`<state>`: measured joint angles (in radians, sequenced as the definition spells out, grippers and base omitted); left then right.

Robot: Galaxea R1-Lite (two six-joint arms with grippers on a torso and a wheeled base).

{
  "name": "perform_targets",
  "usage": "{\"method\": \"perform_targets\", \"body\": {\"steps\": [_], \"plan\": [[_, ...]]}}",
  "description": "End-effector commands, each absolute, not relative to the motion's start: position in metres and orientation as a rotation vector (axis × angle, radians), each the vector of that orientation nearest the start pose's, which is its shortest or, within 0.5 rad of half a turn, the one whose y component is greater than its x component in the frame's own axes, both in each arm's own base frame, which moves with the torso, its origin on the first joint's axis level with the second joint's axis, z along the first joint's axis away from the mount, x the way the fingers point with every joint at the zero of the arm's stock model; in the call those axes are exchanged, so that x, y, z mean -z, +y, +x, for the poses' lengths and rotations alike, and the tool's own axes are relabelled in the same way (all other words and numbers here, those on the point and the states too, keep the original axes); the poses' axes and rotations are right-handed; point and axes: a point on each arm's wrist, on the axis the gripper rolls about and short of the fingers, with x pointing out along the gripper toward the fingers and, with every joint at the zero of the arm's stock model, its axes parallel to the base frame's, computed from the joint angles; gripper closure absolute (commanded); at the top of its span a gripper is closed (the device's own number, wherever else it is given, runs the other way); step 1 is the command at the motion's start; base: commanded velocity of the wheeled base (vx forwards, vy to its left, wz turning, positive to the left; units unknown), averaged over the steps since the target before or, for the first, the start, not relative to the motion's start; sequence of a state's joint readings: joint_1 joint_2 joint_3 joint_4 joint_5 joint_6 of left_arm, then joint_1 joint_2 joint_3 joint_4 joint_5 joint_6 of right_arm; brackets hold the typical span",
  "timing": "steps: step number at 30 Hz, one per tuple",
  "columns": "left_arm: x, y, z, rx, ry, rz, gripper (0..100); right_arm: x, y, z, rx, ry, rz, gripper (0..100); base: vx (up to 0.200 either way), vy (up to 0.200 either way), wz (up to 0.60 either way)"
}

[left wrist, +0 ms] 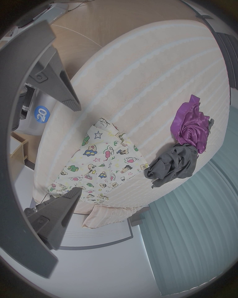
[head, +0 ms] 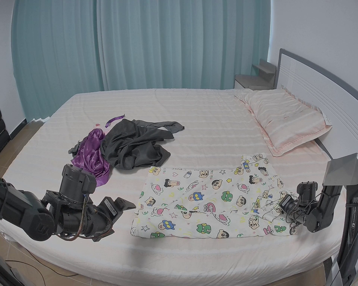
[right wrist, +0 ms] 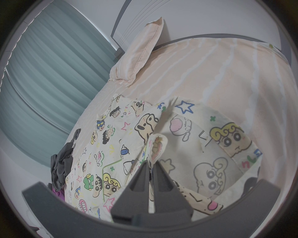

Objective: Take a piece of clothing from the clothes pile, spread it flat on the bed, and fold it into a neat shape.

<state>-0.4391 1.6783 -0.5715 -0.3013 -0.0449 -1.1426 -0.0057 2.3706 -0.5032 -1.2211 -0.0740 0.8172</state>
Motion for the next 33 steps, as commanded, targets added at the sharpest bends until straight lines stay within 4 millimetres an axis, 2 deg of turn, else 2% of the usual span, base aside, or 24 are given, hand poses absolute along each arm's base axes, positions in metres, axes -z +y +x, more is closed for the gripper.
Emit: {"method": "perform_targets", "body": {"steps": [1, 3, 5, 8, 17, 18, 27, 33], "plan": [[-0.102, -0.107, 0.225, -0.047, 0.951, -0.903, 0, 0.026, -0.003, 0.312, 0.324, 0.551, 0.767, 100, 0.0, 0.0, 0.0], [-0.102, -0.107, 0.225, -0.047, 0.951, -0.903, 0, 0.026, -0.003, 0.312, 0.324, 0.551, 0.767, 100, 0.0, 0.0, 0.0], [-0.101, -0.107, 0.225, -0.048, 0.954, -0.901, 0, 0.015, 0.0, 0.303, 0.31, 0.545, 0.764, 100, 0.0, 0.0, 0.0], [-0.101, -0.107, 0.225, -0.049, 0.958, -0.9, 0, 0.009, 0.002, 0.299, 0.302, 0.548, 0.759, 100, 0.0, 0.0, 0.0], [-0.1, -0.107, 0.225, -0.051, 0.961, -0.897, 0, 0.014, 0.002, 0.301, 0.334, 0.629, 0.743, 100, 0.0, 0.0, 0.0], [-0.1, -0.107, 0.225, -0.052, 0.961, -0.899, 0, 0.014, 0.002, 0.3, 0.332, 0.63, 0.741, 0, 0.0, 0.0, 0.0], [-0.097, -0.108, 0.226, -0.057, 0.969, -0.895, 0, -0.003, 0.012, 0.283, 0.293, 0.619, 0.749, 0, 0.0, 0.0, 0.0], [-0.097, -0.108, 0.226, -0.058, 0.97, -0.895, 0, -0.004, 0.026, 0.279, 0.29, 0.63, 0.852, 0, 0.0, 0.0, 0.0]]}}
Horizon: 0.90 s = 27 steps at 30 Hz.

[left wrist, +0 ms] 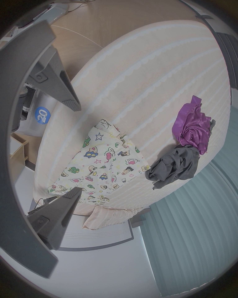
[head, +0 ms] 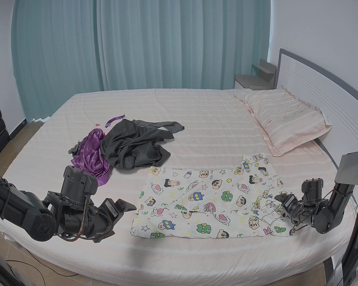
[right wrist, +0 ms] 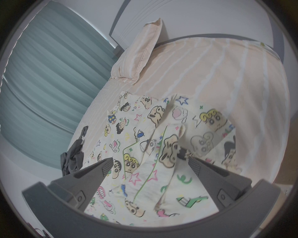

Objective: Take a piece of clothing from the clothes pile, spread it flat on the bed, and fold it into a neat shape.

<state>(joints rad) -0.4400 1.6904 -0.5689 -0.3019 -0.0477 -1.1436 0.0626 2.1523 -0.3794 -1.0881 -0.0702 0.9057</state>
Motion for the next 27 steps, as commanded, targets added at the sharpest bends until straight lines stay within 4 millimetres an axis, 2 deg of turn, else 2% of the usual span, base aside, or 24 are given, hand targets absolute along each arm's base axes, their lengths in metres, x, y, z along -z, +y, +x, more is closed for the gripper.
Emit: {"method": "perform_targets", "body": {"steps": [1, 10, 24, 25, 27], "plan": [[-0.097, -0.108, 0.226, -0.059, 0.969, -0.894, 0, -0.003, 0.027, 0.28, 0.292, 0.633, 0.861, 0, 0.0, 0.0, 0.0], [-0.097, -0.107, 0.226, -0.059, 0.971, -0.894, 0, 0.019, 0.026, 0.284, 0.33, 0.676, 0.879, 0, 0.0, 0.0, 0.0], [-0.095, -0.108, 0.226, -0.063, 0.976, -0.892, 0, 0.036, 0.024, 0.3, 0.336, 0.653, 0.889, 0, 0.0, 0.0, 0.0], [-0.095, -0.107, 0.226, -0.062, 0.975, -0.893, 0, 0.035, 0.023, 0.3, 0.337, 0.646, 0.89, 100, 0.0, 0.0, 0.0], [-0.095, -0.108, 0.226, -0.061, 0.976, -0.893, 0, 0.033, 0.022, 0.299, 0.336, 0.638, 0.893, 100, 0.0, 0.0, 0.0]]}}
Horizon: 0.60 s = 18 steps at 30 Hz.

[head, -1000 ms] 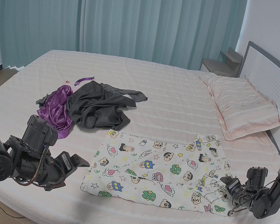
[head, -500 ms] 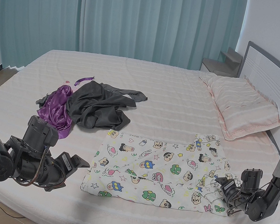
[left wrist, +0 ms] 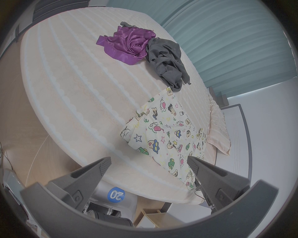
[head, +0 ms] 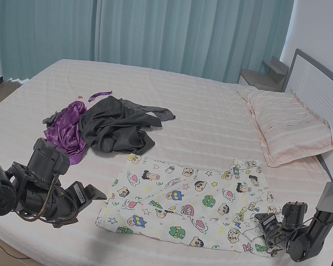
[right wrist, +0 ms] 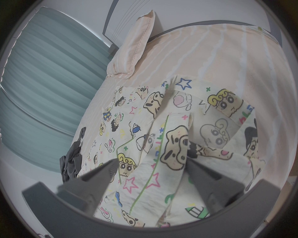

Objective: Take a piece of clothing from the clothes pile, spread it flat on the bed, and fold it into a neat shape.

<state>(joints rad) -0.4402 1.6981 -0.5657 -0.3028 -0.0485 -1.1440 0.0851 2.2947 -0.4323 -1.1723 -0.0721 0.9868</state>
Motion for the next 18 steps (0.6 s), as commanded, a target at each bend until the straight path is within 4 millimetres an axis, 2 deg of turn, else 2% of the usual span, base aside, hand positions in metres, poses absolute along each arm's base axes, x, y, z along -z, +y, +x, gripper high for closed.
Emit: {"method": "perform_targets", "body": {"steps": [1, 10, 18], "plan": [[-0.095, -0.108, 0.226, -0.061, 0.976, -0.893, 0, 0.031, 0.022, 0.298, 0.336, 0.636, 0.892, 100, 0.0, 0.0, 0.0], [-0.096, -0.108, 0.226, -0.061, 0.974, -0.893, 0, 0.019, 0.021, 0.285, 0.339, 0.638, 0.889, 100, 0.0, 0.0, 0.0], [-0.096, -0.108, 0.225, -0.06, 0.974, -0.892, 0, -0.011, 0.021, 0.268, 0.312, 0.591, 0.891, 100, 0.0, 0.0, 0.0]]}}
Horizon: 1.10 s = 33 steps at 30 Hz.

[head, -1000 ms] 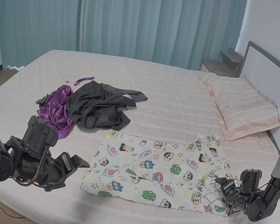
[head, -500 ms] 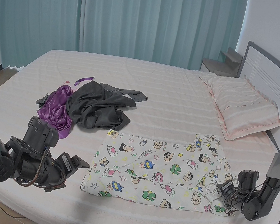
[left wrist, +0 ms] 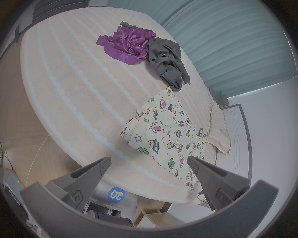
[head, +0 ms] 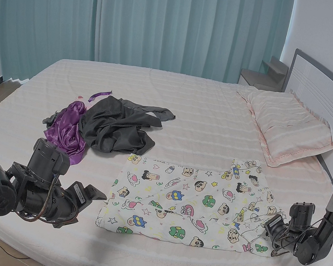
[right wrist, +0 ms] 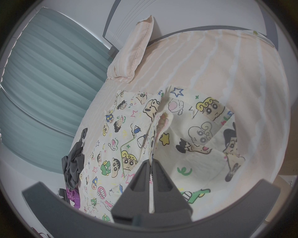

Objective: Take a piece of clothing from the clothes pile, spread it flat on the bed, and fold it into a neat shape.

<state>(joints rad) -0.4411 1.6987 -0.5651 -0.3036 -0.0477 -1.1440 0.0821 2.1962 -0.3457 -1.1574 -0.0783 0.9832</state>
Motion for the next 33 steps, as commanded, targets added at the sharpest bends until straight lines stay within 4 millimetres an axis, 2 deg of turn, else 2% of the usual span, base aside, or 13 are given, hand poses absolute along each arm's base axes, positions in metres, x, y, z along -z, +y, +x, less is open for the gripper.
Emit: {"method": "perform_targets", "body": {"steps": [1, 3, 6, 14, 25, 26, 33], "plan": [[-0.096, -0.108, 0.225, -0.06, 0.974, -0.892, 0, -0.011, 0.022, 0.267, 0.312, 0.59, 0.89, 100, 0.0, 0.0, 0.0], [-0.096, -0.108, 0.225, -0.061, 0.973, -0.892, 0, -0.021, 0.025, 0.259, 0.299, 0.6, 0.883, 100, 0.0, 0.0, 0.0], [-0.096, -0.108, 0.225, -0.06, 0.972, -0.892, 0, -0.024, 0.029, 0.245, 0.293, 0.634, 0.874, 100, 0.0, 0.0, 0.0], [-0.096, -0.107, 0.225, -0.061, 0.973, -0.892, 0, -0.014, 0.038, 0.223, 0.319, 0.703, 0.815, 100, 0.0, 0.0, 0.0], [-0.096, -0.107, 0.225, -0.061, 0.973, -0.892, 0, -0.007, 0.049, 0.209, 0.339, 0.74, 0.752, 100, 0.0, 0.0, 0.0], [-0.096, -0.107, 0.225, -0.06, 0.972, -0.892, 0, -0.006, 0.05, 0.207, 0.339, 0.747, 0.746, 0, 0.0, 0.0, 0.0], [-0.096, -0.107, 0.225, -0.06, 0.972, -0.892, 0, -0.007, 0.057, 0.188, 0.28, 0.745, 0.731, 0, 0.0, 0.0, 0.0]]}}
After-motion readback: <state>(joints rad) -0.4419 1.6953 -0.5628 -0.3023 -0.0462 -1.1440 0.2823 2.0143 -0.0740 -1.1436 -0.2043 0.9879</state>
